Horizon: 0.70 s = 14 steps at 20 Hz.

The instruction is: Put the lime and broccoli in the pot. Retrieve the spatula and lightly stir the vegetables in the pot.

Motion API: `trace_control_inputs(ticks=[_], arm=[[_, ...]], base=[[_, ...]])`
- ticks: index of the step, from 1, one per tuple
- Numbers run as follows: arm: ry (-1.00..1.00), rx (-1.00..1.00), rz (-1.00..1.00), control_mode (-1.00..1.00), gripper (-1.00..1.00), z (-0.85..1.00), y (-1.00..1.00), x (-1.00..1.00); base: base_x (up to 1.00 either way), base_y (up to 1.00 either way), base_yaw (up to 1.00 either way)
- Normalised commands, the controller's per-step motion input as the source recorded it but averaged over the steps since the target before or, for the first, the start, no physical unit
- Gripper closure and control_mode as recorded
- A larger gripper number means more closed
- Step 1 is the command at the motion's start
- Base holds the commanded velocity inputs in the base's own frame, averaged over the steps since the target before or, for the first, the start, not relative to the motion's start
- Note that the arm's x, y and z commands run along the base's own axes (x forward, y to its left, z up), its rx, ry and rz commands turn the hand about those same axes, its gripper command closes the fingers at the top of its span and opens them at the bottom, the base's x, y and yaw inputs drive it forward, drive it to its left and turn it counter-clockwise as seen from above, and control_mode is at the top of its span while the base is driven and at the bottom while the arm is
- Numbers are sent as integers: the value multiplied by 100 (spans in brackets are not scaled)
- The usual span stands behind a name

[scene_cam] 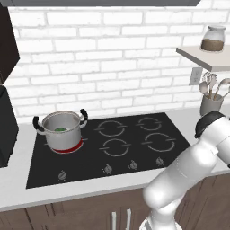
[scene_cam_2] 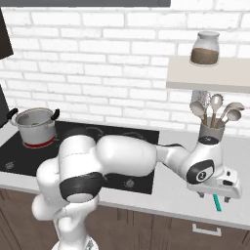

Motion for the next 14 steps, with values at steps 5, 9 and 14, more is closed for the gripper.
trace_control_inputs(ticks=[5,9,14], arm=[[0,0,15,-100,-100,-24,-41,1],[0,0,16,-100,-100,-25,-14,12],[0,2,16,-100,-100,-44,0,17]], base=[[0,0,0],[0,0,0],[0,0,0]])
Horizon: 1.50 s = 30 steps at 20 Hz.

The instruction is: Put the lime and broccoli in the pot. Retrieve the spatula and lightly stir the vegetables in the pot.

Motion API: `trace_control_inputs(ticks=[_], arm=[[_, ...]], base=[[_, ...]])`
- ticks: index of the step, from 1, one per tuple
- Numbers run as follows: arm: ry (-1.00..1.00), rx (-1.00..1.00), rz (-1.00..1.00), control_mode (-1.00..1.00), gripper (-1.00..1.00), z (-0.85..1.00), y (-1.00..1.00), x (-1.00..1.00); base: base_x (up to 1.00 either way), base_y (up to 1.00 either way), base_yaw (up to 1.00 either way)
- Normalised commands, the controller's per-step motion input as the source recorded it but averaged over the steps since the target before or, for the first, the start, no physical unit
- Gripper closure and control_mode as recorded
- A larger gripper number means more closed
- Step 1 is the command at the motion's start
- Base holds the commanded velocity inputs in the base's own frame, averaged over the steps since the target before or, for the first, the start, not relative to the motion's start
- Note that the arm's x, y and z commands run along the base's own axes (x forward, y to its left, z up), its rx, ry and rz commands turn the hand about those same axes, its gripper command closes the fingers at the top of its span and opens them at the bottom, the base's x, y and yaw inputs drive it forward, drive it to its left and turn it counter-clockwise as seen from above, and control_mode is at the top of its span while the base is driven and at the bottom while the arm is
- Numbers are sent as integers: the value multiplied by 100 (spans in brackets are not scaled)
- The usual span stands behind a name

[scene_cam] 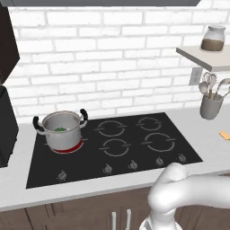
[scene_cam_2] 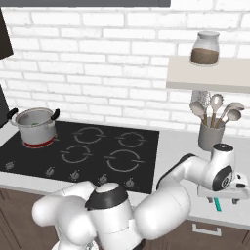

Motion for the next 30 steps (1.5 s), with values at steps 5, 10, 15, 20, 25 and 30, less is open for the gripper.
trace_control_inputs(ticks=[5,10,15,20,25,30], arm=[[0,1,16,-100,-100,-51,0,0],[0,0,14,-100,-100,-49,0,2],[0,0,11,-100,100,-53,0,11],[1,0,6,-100,100,-62,7,0],[4,0,3,-100,100,-32,12,-8],[1,0,1,-100,100,-10,20,-23]], base=[[0,0,0],[0,0,0],[0,0,0],[0,0,0],[0,0,0],[0,0,0]])
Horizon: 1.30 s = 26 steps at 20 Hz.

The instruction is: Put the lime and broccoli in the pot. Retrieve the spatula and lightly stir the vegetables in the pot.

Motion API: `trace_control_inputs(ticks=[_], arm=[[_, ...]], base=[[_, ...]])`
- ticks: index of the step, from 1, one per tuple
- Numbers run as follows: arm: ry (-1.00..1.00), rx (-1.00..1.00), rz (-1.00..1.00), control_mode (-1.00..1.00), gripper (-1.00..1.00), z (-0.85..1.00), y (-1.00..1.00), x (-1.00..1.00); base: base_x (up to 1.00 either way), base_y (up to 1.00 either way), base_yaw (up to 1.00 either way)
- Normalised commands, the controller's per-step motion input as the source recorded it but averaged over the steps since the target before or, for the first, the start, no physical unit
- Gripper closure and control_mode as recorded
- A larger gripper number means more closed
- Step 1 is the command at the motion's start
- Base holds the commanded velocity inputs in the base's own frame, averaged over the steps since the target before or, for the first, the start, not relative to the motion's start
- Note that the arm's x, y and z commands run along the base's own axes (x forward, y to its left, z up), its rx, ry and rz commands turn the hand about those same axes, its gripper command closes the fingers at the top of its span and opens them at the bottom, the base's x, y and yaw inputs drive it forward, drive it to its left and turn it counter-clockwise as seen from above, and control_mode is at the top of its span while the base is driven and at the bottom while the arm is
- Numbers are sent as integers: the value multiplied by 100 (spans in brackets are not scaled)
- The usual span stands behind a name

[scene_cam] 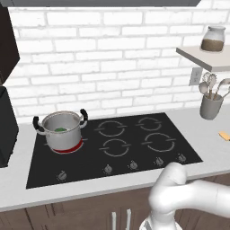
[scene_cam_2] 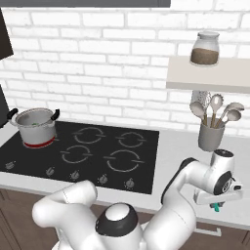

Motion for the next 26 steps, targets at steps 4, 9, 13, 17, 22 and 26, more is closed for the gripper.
trace_control_inputs(ticks=[4,9,13,17,22,26], arm=[[0,0,0,-100,100,2,37,-36],[0,1,0,-100,100,51,22,-43],[0,0,6,-100,100,95,51,-44],[0,0,11,-100,100,87,99,-9],[0,-2,9,-100,100,99,100,0],[-4,-2,8,-100,100,99,100,-4]], base=[[0,0,0],[0,0,0],[0,0,0],[0,0,0],[0,0,0],[0,0,0]])
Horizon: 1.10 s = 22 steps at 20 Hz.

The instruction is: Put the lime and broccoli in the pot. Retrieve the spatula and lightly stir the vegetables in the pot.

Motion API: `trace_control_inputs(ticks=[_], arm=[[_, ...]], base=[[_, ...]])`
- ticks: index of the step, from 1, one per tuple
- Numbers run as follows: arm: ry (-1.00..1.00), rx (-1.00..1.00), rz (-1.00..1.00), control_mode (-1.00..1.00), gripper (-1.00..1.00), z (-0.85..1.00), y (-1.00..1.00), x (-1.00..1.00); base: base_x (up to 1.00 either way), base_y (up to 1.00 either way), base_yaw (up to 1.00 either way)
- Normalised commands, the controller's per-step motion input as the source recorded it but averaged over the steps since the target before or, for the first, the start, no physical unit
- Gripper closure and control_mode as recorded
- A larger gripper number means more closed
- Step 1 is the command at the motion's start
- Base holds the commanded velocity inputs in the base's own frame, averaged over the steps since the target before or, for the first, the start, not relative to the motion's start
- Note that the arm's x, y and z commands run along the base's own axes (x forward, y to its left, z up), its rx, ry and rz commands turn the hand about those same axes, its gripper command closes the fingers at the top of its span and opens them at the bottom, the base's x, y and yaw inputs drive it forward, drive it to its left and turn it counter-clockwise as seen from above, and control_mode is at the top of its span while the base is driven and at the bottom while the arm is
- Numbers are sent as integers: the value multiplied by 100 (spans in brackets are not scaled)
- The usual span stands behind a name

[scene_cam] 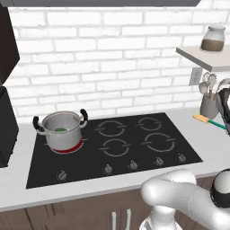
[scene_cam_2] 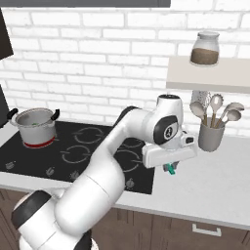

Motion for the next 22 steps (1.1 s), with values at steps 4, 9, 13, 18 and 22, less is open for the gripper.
trace_control_inputs(ticks=[4,9,13,18,22], arm=[[-6,-2,6,-100,100,99,100,3],[1,-5,6,-100,100,74,100,16],[10,-15,28,-100,100,46,100,7],[10,-20,40,-100,100,32,94,9],[18,-45,42,-100,100,17,49,1]], base=[[0,0,0],[0,0,0],[0,0,0],[0,0,0],[0,0,0]])
